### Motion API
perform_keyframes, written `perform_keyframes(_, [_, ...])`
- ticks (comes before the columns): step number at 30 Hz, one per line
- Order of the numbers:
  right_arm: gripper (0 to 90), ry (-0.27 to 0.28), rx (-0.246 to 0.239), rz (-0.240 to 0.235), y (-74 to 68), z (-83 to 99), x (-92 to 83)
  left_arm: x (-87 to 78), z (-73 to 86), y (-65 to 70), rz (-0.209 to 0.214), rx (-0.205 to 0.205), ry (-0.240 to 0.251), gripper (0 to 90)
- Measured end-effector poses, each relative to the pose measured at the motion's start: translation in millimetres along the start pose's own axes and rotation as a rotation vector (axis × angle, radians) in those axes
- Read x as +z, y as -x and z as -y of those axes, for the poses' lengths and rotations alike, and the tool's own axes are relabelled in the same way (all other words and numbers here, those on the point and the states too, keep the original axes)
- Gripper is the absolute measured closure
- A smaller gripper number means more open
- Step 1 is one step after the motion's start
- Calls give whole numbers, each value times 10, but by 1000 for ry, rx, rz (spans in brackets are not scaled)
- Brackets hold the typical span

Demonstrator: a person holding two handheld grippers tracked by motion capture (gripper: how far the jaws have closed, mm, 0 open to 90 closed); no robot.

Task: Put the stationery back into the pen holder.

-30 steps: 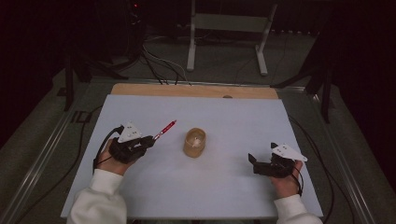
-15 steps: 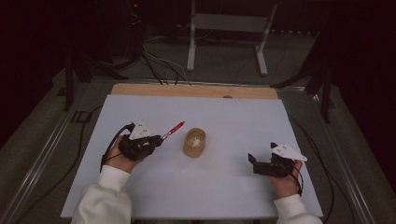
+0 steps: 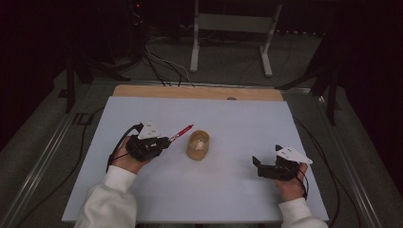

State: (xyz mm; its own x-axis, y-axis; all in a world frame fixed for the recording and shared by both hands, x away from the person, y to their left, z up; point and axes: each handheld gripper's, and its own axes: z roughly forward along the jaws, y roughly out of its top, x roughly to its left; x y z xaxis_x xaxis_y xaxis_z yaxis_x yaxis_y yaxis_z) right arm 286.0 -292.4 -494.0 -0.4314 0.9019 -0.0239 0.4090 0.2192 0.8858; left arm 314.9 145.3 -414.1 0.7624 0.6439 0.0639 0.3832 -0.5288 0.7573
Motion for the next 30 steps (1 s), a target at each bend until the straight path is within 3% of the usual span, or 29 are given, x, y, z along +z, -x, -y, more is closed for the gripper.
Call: perform_keyframes(30, [0, -1, -6, -2, -1, 3, 7, 191, -120, 47, 42, 3, -40, 804])
